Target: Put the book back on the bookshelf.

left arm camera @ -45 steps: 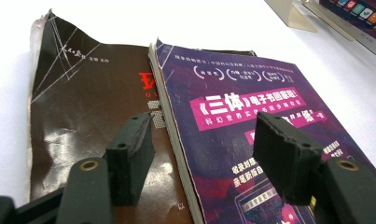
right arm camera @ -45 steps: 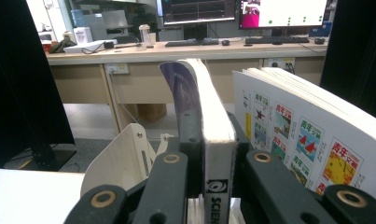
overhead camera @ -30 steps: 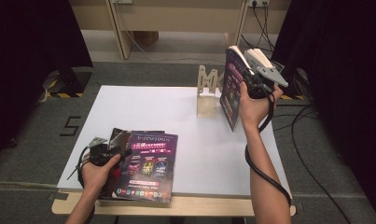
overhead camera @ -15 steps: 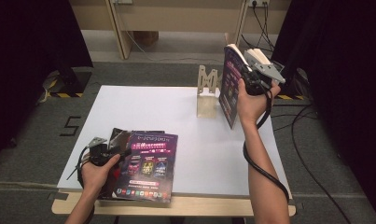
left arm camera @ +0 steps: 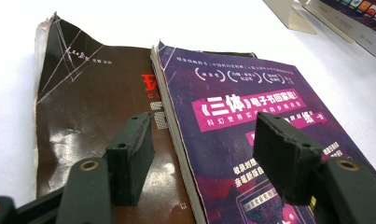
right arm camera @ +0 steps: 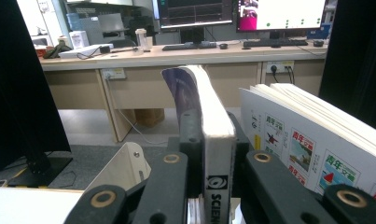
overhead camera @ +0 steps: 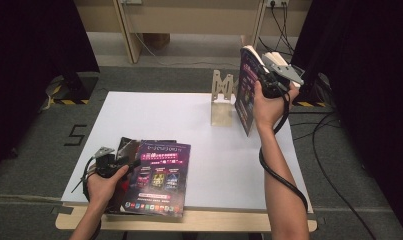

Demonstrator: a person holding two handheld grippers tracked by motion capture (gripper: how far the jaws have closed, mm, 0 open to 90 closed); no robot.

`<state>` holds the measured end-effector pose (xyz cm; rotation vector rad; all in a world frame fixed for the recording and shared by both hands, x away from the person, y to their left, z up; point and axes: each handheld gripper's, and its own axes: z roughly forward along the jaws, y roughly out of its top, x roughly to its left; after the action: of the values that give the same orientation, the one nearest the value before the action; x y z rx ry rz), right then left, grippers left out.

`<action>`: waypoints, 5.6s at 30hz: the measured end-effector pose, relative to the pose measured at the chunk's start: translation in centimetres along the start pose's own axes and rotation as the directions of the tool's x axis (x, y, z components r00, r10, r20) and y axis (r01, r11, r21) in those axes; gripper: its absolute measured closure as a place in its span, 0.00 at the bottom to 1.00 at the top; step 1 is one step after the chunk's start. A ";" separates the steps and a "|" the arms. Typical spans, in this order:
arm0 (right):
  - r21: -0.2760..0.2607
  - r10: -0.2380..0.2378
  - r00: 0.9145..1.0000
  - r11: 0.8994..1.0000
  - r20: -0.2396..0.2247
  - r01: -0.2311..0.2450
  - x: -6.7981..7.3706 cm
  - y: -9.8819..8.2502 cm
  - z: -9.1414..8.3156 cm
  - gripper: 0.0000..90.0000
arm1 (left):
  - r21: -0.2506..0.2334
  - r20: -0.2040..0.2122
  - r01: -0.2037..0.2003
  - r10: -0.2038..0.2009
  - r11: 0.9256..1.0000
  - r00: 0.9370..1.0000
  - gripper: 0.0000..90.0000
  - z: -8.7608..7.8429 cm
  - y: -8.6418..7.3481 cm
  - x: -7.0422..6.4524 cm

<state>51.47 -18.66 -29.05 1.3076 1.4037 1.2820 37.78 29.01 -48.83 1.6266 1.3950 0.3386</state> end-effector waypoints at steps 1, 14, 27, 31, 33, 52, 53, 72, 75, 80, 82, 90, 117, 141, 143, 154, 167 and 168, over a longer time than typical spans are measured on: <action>-0.002 -0.001 1.000 1.000 0.001 0.001 0.0 0.0 0.1 0.93 | -0.001 0.001 0.001 -0.001 1.000 1.000 0.41 0.0 0.0 0.0; 0.002 0.013 1.000 1.000 0.015 -0.013 -0.1 0.0 1.2 0.93 | -0.002 0.000 0.003 -0.003 1.000 1.000 0.41 0.0 -0.1 0.2; 0.020 0.004 0.999 1.000 0.032 -0.005 -0.2 -1.1 2.1 0.93 | 0.000 0.000 0.005 -0.005 1.000 1.000 0.41 0.0 -0.2 0.2; 0.028 0.003 0.999 1.000 0.035 -0.004 -0.3 -1.6 2.2 0.93 | 0.002 0.000 0.004 -0.004 1.000 1.000 0.41 0.0 -0.2 0.2; 0.024 -0.004 0.999 1.000 0.040 0.003 -0.4 -1.7 2.2 0.93 | 0.002 -0.002 0.004 -0.004 1.000 1.000 0.41 0.0 -0.2 0.2; 0.125 -0.018 0.999 0.992 0.039 0.013 -0.8 -1.9 1.2 0.88 | 0.008 0.000 -0.003 0.003 1.000 1.000 0.41 0.2 -0.3 0.0; 0.131 -0.016 0.999 0.991 0.038 0.011 -0.8 -1.9 1.2 0.88 | 0.007 0.001 -0.003 0.003 1.000 1.000 0.41 0.2 -0.3 0.0; 0.162 -0.050 0.998 0.986 0.040 0.043 -0.6 -1.6 1.3 0.92 | 0.005 -0.002 0.001 -0.001 1.000 1.000 0.41 0.0 -0.2 0.1; 0.142 -0.007 1.000 0.990 0.028 0.003 -0.8 -1.6 1.4 0.93 | 0.005 -0.004 0.002 -0.002 1.000 1.000 0.41 0.0 -0.2 0.2; 0.090 0.012 1.000 0.996 0.024 -0.014 -0.7 -1.7 1.7 0.93 | 0.005 -0.006 0.004 -0.004 1.000 1.000 0.41 0.0 -0.3 0.3; 0.085 0.009 1.000 0.996 0.027 -0.011 -0.7 -1.6 2.0 0.93 | 0.004 -0.004 0.004 -0.004 1.000 1.000 0.41 0.0 -0.3 0.3; 0.104 0.008 0.999 0.994 0.048 -0.013 -1.1 -1.9 2.7 0.91 | 0.004 -0.005 0.007 -0.007 1.000 1.000 0.41 0.0 -0.3 0.3; 0.124 -0.018 0.999 0.992 0.045 0.012 -1.3 -1.8 -0.8 0.71 | 0.015 -0.004 -0.001 0.001 1.000 1.000 0.41 0.2 -0.4 0.0; 0.148 0.008 1.000 0.989 0.026 -0.012 -1.7 -3.5 -4.1 0.68 | 0.021 -0.003 -0.014 0.014 1.000 1.000 0.41 0.7 -0.2 -0.3; 0.149 0.005 1.000 0.989 0.024 -0.008 -1.7 -3.7 -4.3 0.68 | 0.027 -0.001 -0.019 0.019 0.999 1.000 0.41 0.8 -0.1 -0.3; 0.160 0.002 1.000 0.987 0.019 -0.005 -1.4 -4.8 -5.4 0.68 | 0.028 0.004 -0.021 0.021 0.999 1.000 0.41 1.1 0.1 -0.5; 0.206 0.009 1.000 0.979 -0.016 -0.006 -0.5 -6.8 -6.4 0.68 | 0.029 -0.032 -0.023 0.024 0.999 0.999 0.42 0.9 0.2 -0.5; 0.210 0.008 1.000 0.978 -0.019 -0.004 -0.4 -7.0 -6.4 0.68 | 0.033 -0.035 -0.024 0.025 0.999 0.999 0.43 0.9 0.2 -0.4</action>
<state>44.12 -19.61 -34.96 1.4426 1.5844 1.1783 38.43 28.22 -49.02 1.6731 1.4148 0.3623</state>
